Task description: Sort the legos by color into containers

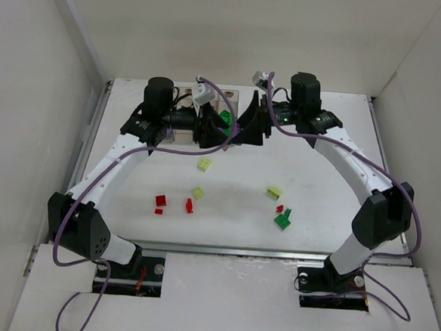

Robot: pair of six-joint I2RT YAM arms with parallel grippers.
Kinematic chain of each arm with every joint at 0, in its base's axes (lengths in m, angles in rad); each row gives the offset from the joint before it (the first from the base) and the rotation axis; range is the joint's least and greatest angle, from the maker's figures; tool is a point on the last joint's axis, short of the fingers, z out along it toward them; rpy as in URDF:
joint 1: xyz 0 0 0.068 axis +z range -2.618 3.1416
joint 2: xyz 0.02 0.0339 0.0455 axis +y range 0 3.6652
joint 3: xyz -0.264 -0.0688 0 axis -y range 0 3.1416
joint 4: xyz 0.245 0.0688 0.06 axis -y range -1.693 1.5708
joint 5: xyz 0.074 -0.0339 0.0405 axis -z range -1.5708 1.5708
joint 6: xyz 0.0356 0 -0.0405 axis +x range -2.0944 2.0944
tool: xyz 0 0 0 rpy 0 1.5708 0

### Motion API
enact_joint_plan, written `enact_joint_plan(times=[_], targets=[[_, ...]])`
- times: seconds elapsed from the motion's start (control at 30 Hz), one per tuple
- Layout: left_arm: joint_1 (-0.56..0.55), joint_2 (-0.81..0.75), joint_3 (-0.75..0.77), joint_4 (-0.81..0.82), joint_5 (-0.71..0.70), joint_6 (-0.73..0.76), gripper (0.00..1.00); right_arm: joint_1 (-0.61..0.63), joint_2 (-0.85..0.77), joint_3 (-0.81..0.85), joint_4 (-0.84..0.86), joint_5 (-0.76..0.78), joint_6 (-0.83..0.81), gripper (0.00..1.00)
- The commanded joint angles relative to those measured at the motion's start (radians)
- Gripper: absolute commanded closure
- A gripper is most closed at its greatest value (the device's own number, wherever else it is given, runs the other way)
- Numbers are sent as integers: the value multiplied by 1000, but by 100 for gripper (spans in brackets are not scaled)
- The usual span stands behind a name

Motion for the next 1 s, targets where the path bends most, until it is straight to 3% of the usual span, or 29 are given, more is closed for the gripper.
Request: enact_joint_plan(times=[0.0, 0.2, 0.27, 0.37, 0.53, 0.63, 0.73, 0.8, 0.9, 0.97], targets=[[-6, -12, 19, 54, -1, -30, 46, 19, 11, 74, 51, -19, -12, 100], [-6, -12, 19, -30, -24, 51, 49, 19, 32, 107, 51, -19, -12, 100], [-6, -2, 19, -65, -24, 80, 44, 19, 32, 117, 51, -19, -12, 100], [-6, 7, 31, -131, -24, 118, 44, 19, 32, 117, 51, -28, -12, 100], [8, 25, 54, -110, -24, 108, 64, 19, 42, 126, 51, -50, -12, 100], [8, 25, 54, -53, -24, 34, 64, 28, 42, 126, 51, -50, -3, 100], [17, 25, 54, -41, -8, 34, 49, 37, 42, 116, 51, -41, -3, 100], [17, 25, 54, -41, 12, 34, 44, 37, 42, 96, 51, -30, -3, 100], [26, 25, 45, -41, 22, 34, 44, 37, 42, 96, 51, -21, -3, 100], [26, 25, 45, -41, 22, 34, 51, 37, 42, 96, 51, -21, -3, 100]])
